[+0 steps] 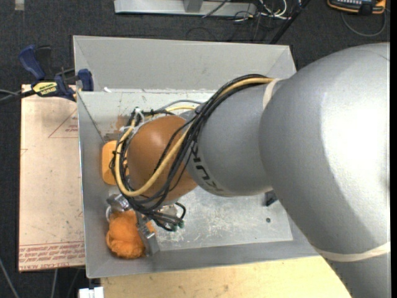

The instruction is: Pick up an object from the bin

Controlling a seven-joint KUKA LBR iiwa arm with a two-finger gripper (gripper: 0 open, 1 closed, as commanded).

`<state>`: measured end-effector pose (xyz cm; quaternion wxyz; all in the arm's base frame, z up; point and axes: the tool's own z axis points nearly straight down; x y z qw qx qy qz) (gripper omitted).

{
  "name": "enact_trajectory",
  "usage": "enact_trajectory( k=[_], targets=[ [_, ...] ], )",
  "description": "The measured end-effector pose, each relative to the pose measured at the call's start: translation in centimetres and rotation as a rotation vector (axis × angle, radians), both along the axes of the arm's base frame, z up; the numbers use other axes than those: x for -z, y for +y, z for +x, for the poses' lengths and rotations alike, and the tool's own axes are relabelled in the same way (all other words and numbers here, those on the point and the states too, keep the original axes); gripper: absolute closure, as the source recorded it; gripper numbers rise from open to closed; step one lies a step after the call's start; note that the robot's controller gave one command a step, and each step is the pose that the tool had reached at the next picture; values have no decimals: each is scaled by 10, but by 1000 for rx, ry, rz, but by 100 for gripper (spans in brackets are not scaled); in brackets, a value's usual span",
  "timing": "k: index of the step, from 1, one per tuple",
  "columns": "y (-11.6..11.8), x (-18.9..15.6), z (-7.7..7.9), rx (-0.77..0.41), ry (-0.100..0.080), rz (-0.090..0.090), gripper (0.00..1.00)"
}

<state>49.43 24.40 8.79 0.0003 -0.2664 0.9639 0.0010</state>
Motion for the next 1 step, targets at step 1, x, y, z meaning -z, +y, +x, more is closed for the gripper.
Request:
enact_trajectory(
  k=[1],
  targets=[
    [9, 17, -10, -75, -6, 3, 100]
  ],
)
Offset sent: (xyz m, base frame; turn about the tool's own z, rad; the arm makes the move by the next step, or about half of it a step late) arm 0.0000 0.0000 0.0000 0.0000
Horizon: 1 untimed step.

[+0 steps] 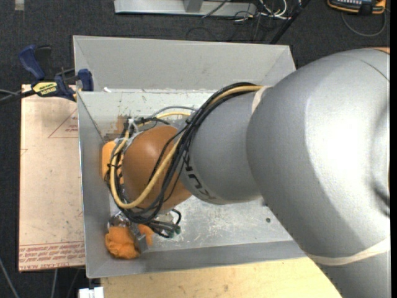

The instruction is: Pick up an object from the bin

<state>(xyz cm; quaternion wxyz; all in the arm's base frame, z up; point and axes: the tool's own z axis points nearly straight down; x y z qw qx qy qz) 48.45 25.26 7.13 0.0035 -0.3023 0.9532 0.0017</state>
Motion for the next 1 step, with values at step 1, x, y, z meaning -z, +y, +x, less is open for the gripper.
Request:
enact_trajectory(
  k=[1],
  targets=[
    [0, 0, 0, 0, 0, 0, 100]
  ],
)
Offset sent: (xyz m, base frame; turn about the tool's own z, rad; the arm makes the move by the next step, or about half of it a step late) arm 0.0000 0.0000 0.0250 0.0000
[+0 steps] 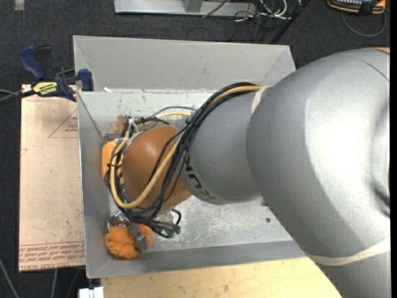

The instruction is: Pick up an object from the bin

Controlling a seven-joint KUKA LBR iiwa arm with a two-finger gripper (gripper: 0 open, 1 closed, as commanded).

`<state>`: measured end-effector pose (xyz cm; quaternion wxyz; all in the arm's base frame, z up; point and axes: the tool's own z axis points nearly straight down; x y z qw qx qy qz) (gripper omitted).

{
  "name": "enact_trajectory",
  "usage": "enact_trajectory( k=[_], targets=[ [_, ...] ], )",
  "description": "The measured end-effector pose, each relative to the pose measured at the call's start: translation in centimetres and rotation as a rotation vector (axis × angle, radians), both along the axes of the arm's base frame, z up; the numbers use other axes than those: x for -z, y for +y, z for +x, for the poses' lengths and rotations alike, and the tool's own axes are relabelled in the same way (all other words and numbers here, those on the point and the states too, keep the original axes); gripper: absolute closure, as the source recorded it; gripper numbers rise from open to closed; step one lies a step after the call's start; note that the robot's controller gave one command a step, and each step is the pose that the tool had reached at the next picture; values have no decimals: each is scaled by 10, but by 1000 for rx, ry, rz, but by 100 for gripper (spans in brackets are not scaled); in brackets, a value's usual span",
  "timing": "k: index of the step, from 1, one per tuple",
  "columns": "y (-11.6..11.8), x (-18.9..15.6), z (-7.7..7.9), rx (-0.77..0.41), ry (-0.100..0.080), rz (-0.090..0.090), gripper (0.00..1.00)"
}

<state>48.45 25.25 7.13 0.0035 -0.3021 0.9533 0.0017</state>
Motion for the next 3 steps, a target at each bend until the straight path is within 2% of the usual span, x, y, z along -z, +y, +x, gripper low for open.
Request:
enact_trajectory(
  k=[3],
  targets=[
    [0, -20, -2, 1, 4, -1, 100]
  ],
)
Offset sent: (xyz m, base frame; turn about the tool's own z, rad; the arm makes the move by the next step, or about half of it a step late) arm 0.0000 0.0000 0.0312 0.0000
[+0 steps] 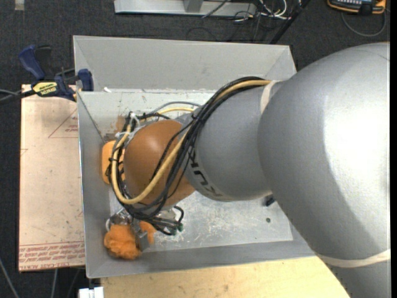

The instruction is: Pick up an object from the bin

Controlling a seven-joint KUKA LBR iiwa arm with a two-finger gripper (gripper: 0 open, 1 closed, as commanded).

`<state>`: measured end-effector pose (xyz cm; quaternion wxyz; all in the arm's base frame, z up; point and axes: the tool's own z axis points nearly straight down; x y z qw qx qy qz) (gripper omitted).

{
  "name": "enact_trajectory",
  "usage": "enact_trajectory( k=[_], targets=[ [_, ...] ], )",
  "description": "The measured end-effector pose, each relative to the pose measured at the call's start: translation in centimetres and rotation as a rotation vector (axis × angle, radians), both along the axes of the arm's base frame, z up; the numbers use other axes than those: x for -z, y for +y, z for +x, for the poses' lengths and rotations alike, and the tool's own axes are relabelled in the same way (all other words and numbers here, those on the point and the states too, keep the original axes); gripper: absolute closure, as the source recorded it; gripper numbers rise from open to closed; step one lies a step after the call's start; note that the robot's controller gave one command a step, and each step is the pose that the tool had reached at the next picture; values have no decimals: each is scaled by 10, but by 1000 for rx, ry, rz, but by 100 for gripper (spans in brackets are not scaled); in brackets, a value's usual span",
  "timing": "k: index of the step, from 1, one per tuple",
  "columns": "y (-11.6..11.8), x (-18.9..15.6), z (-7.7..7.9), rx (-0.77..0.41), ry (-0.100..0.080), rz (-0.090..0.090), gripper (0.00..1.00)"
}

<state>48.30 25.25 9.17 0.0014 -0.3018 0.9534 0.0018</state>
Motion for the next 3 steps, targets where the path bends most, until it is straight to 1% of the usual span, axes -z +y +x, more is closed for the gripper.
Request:
enact_trajectory(
  k=[1, 3],
  targets=[
    [0, -15, 0, 0, 1, 0, 100],
    [1, -41, 0, 1, -3, 2, 100]
  ],
)
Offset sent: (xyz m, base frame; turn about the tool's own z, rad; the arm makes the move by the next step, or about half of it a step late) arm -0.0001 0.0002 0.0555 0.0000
